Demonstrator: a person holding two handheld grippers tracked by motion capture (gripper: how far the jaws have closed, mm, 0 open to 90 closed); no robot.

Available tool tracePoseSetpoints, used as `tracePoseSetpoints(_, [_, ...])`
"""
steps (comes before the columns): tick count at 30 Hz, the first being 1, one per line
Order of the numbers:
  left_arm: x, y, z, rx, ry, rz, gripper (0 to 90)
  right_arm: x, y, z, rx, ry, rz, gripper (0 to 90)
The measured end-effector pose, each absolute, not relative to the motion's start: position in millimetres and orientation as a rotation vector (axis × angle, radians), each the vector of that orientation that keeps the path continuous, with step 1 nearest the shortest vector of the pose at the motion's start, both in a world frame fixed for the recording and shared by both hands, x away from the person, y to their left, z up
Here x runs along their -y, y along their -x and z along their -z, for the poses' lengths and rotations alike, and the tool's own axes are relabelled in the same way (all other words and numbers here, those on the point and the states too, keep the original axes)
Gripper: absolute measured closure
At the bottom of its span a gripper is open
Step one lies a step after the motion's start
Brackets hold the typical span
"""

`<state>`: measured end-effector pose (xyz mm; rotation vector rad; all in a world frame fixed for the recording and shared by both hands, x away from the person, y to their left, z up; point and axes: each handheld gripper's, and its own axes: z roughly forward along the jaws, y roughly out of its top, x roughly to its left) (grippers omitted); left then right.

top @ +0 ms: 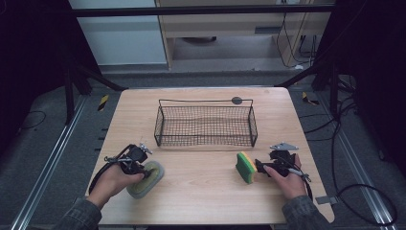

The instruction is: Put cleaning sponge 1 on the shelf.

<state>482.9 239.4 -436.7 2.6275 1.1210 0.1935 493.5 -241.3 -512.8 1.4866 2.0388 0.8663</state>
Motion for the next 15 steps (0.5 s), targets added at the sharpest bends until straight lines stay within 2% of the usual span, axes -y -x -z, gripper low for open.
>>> tracePoseSetpoints(7, [-242,-479,430,-1.056,-2.624,-0.228,70.3,241,-493,513,-2.040,-1.483,-0.868,0.7])
tracePoseSetpoints(15, [-241,-477,410,-0.887,-2.645,-0.326,70.4,241,-493,513,-2.044,-1.482,-0.874,0.6])
